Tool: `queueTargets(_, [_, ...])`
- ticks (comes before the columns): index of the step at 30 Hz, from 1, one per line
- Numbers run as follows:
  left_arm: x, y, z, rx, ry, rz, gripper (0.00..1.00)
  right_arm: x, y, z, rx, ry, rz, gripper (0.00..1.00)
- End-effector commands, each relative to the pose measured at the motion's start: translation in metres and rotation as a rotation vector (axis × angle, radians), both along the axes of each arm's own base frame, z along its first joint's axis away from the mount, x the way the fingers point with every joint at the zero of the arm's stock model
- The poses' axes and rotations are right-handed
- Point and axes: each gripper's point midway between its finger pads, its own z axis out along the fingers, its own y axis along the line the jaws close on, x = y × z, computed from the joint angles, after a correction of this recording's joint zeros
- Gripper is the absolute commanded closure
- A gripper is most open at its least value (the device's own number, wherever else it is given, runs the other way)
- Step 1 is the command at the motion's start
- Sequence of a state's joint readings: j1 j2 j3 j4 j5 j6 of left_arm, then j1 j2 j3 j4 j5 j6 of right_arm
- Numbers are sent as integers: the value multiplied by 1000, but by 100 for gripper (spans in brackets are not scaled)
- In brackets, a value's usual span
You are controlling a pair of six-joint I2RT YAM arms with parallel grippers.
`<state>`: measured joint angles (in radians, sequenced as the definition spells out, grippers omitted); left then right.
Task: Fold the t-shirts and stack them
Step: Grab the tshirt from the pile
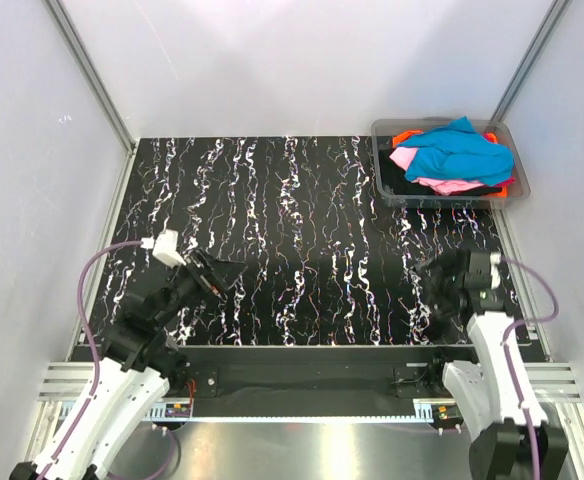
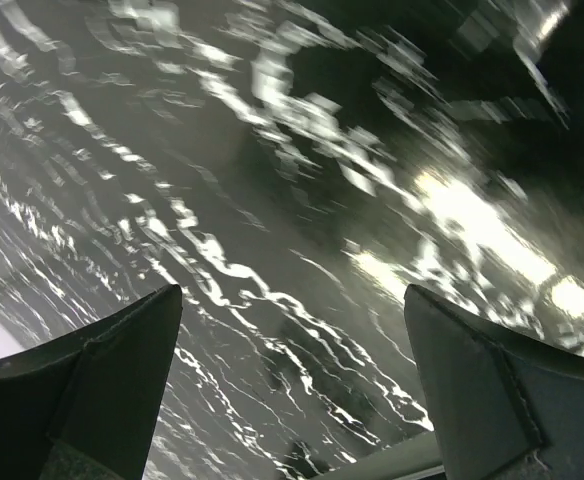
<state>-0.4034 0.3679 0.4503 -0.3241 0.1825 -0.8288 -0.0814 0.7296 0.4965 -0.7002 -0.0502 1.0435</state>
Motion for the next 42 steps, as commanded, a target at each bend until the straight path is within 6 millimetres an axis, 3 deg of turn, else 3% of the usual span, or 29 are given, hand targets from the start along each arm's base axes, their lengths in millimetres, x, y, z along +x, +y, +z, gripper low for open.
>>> queueTargets(1, [4, 28, 32, 34, -84, 144, 1, 53, -20, 54, -200, -139, 131, 0])
queueTargets(2, [3, 34, 40, 28, -90, 176, 1, 59, -18, 59, -229, -139, 207, 0])
queueTargets(3, [5, 43, 41, 33, -77, 228, 1, 80, -14, 80, -223, -168, 241, 0])
queueTargets(4, [6, 51, 34, 67, -44, 266, 1, 90, -15, 90, -227, -180, 251, 0])
queueTargets(6, [5, 55, 42, 105, -42, 275, 1, 118, -18, 114, -263, -211, 286, 0])
queueTargets(7, [3, 51, 34, 147, 0, 239, 1, 126, -20, 119, -282, -215, 298, 1])
queueTargets(8, [1, 49, 46, 162, -15, 208, 1, 135, -21, 123, -304, -220, 322, 0])
queueTargets(10, [-2, 45, 44, 281, -24, 121, 1, 159, -33, 127, -339, -198, 287, 0])
queueTargets(11, [-4, 35, 52, 298, -21, 42, 1, 172, -42, 115, -344, -151, 251, 0])
queueTargets(12, [-4, 33, 51, 344, -23, 6, 1, 187, -46, 130, -351, -179, 231, 3])
queueTargets(13, [-4, 30, 50, 360, -14, -22, 1, 198, -49, 132, -349, -180, 216, 4])
queueTargets(14, [-6, 20, 51, 357, -11, -95, 1, 212, -52, 117, -345, -141, 216, 7])
queueTargets(15, [-6, 15, 54, 373, -35, -140, 1, 228, -55, 131, -352, -174, 206, 8])
queueTargets(17, [-11, -1, 60, 347, -67, -240, 1, 248, -58, 128, -361, -169, 211, 11])
queueTargets(18, [-10, -3, 60, 344, -71, -252, 1, 267, -63, 122, -375, -159, 204, 12])
queueTargets(21, [-5, 0, 58, 358, -74, -224, 1, 293, -90, 110, -448, -116, 133, 15])
queueTargets(23, [-5, 2, 52, 370, -64, -220, 1, 303, -99, 95, -426, -90, 95, 20])
queueTargets(30, [-3, 6, 47, 408, -65, -200, 1, 329, -114, 76, -400, -76, 41, 25])
queueTargets(32, [-2, 5, 47, 422, -68, -205, 1, 332, -119, 72, -414, -69, 31, 34])
queueTargets(34, [-2, 4, 48, 443, -78, -214, 1, 340, -120, 84, -427, -99, 44, 49])
queueTargets(35, [-2, 4, 49, 451, -81, -215, 1, 345, -118, 94, -426, -127, 55, 71])
queueTargets(37, [-2, 5, 52, 465, -91, -212, 1, 350, -117, 113, -436, -169, 67, 86])
queueTargets(38, [-2, 4, 52, 471, -93, -217, 1, 353, -117, 135, -451, -217, 75, 99])
queueTargets(40, [-3, 2, 55, 475, -100, -227, 1, 354, -117, 164, -475, -267, 77, 100])
queueTargets(41, [-3, 0, 56, 475, -104, -235, 1, 356, -116, 203, -493, -346, 74, 100])
queueTargets(42, [-4, -1, 56, 474, -104, -242, 1, 355, -116, 225, -504, -385, 68, 100])
